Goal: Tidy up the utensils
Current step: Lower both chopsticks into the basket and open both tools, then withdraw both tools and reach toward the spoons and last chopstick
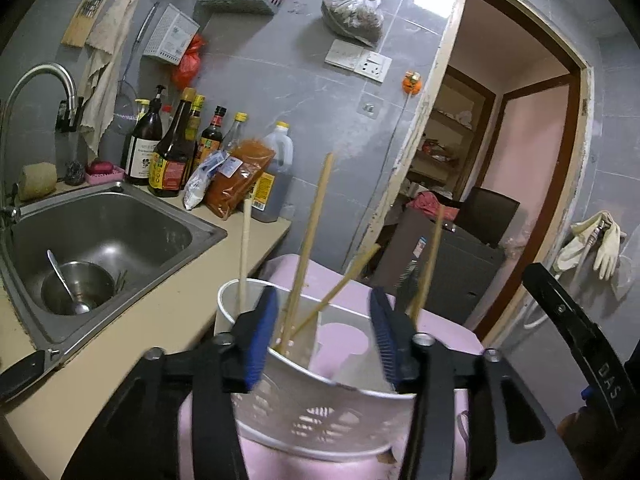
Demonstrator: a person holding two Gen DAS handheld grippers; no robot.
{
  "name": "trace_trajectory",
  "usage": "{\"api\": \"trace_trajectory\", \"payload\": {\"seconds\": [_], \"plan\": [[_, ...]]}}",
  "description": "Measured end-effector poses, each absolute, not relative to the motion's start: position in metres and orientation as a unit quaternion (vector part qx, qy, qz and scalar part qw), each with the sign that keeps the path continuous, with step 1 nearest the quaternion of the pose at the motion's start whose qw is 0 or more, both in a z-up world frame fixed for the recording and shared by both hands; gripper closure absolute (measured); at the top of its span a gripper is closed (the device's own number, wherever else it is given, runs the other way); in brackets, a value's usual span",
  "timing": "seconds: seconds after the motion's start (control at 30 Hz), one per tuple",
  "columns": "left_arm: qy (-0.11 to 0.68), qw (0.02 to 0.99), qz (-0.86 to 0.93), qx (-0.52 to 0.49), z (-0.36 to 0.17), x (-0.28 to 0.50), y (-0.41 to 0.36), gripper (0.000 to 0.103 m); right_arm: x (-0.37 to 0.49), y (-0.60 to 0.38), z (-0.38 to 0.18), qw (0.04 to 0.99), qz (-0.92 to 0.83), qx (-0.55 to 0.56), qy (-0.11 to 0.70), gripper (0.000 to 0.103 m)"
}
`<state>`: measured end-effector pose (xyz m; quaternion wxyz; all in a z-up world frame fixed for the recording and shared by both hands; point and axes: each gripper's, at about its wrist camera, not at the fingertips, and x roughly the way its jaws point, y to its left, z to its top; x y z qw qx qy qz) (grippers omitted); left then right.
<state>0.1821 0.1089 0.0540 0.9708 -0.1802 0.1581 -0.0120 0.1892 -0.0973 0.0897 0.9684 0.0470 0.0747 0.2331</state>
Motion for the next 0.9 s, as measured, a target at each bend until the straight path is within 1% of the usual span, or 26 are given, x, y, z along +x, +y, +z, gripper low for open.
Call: {"api": "trace_trajectory", "payload": {"seconds": [0.07, 0.1, 0.13, 0.17, 0.23, 0.33, 0.4, 0.47, 0.67, 0.9], "plan": [[0.155, 0.972, -0.018, -0.176, 0.058, 0.174, 0.103, 0.042, 0.181, -0.107, 0.093, 0.970, 0.228, 0.047, 0.069, 0.048], [0.157, 0.972, -0.020, -0.174, 0.060, 0.171, 0.099, 0.039, 0.177, -0.111, 0.094, 0.971, 0.225, 0.047, 0.066, 0.045], [0.159, 0.972, -0.023, -0.172, 0.061, 0.169, 0.096, 0.034, 0.172, -0.116, 0.096, 0.973, 0.218, 0.045, 0.063, 0.036], [0.161, 0.971, -0.029, -0.172, 0.062, 0.166, 0.093, 0.031, 0.167, -0.122, 0.097, 0.976, 0.207, 0.045, 0.059, 0.029], [0.162, 0.972, -0.040, -0.166, 0.064, 0.160, 0.086, 0.028, 0.157, -0.134, 0.100, 0.978, 0.196, 0.048, 0.049, 0.025], [0.156, 0.975, -0.045, -0.152, 0.068, 0.151, 0.076, 0.018, 0.140, -0.151, 0.102, 0.984, 0.172, 0.039, 0.034, 0.018], [0.151, 0.977, -0.051, -0.146, 0.070, 0.144, 0.069, 0.012, 0.131, -0.162, 0.103, 0.986, 0.161, 0.032, 0.029, 0.011], [0.149, 0.977, -0.056, -0.138, 0.071, 0.139, 0.063, 0.008, 0.125, -0.171, 0.103, 0.987, 0.153, 0.030, 0.029, 0.001], [0.177, 0.974, -0.079, -0.118, 0.063, 0.126, 0.043, 0.008, 0.110, -0.195, 0.096, 0.990, 0.134, 0.014, 0.048, 0.000], [0.223, 0.966, -0.092, -0.097, 0.036, 0.114, 0.020, 0.008, 0.096, -0.218, 0.076, 0.990, 0.116, 0.001, 0.085, 0.000]]}}
